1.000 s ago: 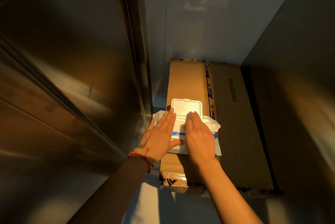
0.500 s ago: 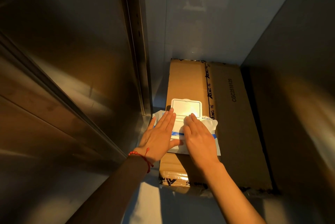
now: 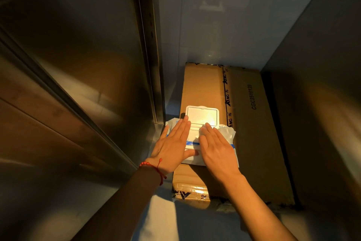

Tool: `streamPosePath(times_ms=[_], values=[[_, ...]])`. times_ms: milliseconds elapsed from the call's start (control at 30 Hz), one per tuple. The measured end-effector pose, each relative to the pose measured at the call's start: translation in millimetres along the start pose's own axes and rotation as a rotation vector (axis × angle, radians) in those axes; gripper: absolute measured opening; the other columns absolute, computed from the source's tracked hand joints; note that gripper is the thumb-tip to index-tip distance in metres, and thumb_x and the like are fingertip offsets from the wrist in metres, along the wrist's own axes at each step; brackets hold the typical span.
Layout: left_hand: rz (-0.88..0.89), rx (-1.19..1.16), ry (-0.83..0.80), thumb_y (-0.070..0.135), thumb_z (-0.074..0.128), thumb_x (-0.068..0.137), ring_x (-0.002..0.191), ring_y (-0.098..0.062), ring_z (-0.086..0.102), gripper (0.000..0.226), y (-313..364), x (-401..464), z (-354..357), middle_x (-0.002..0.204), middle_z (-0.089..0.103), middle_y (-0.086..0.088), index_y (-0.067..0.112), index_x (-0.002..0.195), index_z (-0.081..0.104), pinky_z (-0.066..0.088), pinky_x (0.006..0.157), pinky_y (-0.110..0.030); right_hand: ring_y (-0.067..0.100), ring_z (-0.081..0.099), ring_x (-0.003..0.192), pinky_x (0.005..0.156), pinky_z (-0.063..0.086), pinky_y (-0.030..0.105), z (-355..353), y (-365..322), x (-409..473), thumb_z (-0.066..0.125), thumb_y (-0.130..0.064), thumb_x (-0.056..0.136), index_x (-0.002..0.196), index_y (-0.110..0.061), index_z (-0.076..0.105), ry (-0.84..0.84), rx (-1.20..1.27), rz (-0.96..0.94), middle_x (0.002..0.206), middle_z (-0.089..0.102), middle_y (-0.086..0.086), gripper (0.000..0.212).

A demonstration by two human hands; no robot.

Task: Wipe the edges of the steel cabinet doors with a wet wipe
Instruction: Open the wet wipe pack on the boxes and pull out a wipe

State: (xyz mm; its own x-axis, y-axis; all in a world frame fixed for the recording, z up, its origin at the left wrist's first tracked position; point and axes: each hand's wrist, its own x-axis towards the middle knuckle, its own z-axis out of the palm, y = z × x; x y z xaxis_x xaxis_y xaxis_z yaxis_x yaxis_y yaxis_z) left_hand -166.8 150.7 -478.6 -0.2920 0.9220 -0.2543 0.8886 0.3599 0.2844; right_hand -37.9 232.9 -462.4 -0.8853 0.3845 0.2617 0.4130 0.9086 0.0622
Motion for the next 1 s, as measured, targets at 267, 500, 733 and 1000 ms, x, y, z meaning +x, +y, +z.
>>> streamPosePath(times_ms=[267, 500, 733, 1000], values=[[-0.007, 0.021, 0.014, 0.057, 0.033, 0.092, 0.143, -0.014, -0.012, 0.083, 1, 1, 2, 0.156, -0.016, 0.001, 0.017, 0.146, -0.016, -0.006, 0.115, -0.038, 0.032, 0.067, 0.094, 0.077, 0.053, 0.041, -2, 0, -1, 0.095, -0.019, 0.036, 0.083, 0.0, 0.072, 0.053, 0.03, 0.028, 0.097, 0.07, 0.019, 0.056], [-0.014, 0.03, 0.013, 0.056, 0.033, 0.092, 0.143, -0.014, -0.01, 0.083, 2, 1, 2, 0.156, -0.015, 0.0, 0.017, 0.146, -0.015, -0.007, 0.114, -0.037, 0.032, 0.067, 0.093, 0.074, 0.054, 0.041, 0, -3, -2, 0.095, -0.021, 0.034, 0.091, 0.002, 0.072, 0.043, 0.058, 0.084, 0.099, 0.07, 0.02, 0.065], [-0.007, 0.053, 0.011, 0.057, 0.03, 0.093, 0.143, -0.014, -0.013, 0.082, 2, 0, 0, 0.155, -0.017, 0.0, 0.016, 0.145, -0.017, -0.005, 0.117, -0.039, 0.032, 0.066, 0.097, 0.077, 0.054, 0.04, 0, -3, 0, 0.095, -0.02, 0.036, 0.085, -0.001, 0.073, -0.016, 0.054, 0.088, 0.099, 0.07, 0.018, 0.058], [-0.02, 0.097, 0.018, 0.06, 0.028, 0.091, 0.142, -0.016, -0.013, 0.083, 2, 1, 3, 0.155, -0.018, -0.001, 0.017, 0.145, -0.019, -0.008, 0.114, -0.038, 0.03, 0.067, 0.096, 0.074, 0.055, 0.038, -4, -4, 7, 0.096, -0.023, 0.031, 0.082, -0.001, 0.073, -0.038, 0.046, 0.093, 0.098, 0.071, 0.016, 0.06]])
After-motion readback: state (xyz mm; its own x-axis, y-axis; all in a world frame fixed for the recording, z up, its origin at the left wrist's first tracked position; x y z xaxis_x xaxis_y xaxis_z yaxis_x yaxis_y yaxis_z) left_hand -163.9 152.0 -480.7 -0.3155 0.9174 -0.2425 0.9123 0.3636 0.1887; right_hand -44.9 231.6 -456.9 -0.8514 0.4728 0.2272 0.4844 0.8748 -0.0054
